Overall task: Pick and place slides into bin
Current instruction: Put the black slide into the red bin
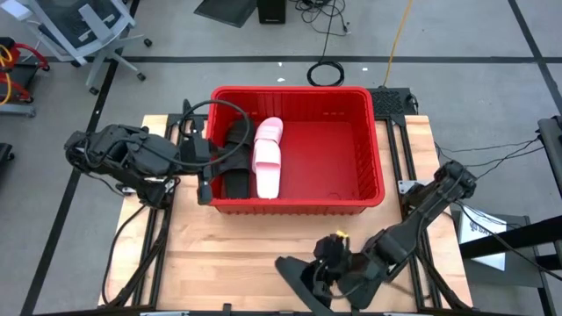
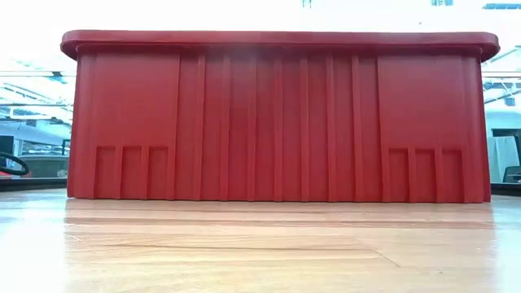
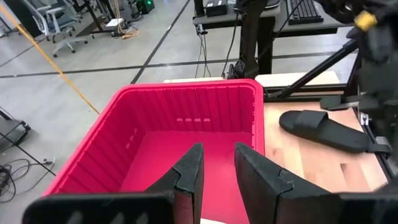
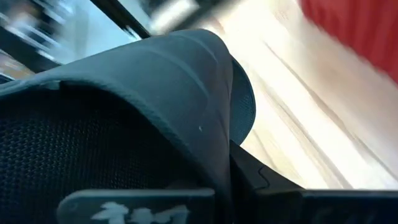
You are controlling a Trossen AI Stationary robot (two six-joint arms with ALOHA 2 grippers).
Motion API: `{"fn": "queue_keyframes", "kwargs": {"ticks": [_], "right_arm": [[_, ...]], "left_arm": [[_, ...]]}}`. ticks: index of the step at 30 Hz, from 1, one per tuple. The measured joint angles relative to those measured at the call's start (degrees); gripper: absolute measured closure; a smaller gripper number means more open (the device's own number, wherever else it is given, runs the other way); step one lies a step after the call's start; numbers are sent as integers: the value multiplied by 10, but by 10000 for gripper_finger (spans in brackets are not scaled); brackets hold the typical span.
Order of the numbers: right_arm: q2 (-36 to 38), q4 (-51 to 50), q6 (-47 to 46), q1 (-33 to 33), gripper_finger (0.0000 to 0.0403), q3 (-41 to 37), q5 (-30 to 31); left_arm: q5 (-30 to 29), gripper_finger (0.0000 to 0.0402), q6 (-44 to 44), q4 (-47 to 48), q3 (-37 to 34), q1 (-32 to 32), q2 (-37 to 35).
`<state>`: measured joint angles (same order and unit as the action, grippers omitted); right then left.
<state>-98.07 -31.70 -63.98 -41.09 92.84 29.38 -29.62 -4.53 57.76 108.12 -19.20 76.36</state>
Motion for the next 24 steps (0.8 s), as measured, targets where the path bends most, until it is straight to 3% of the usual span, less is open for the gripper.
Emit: {"fn": "queue_keyframes", "kwargs": {"ticks": [5, 14, 20, 24], "right_arm": [[21, 198, 139, 14, 402, 0, 37], [28, 619, 466, 51, 403, 0, 22], [27, 807, 647, 96, 403, 0, -18], [27, 875, 719, 148, 403, 9, -55]], "left_arm": [[0, 314, 10, -1, 0, 0, -11], [-24, 314, 8, -5, 0, 1, -53], [-20, 314, -3, -5, 0, 1, -84], [-20, 314, -5, -5, 0, 1, -98]]}}
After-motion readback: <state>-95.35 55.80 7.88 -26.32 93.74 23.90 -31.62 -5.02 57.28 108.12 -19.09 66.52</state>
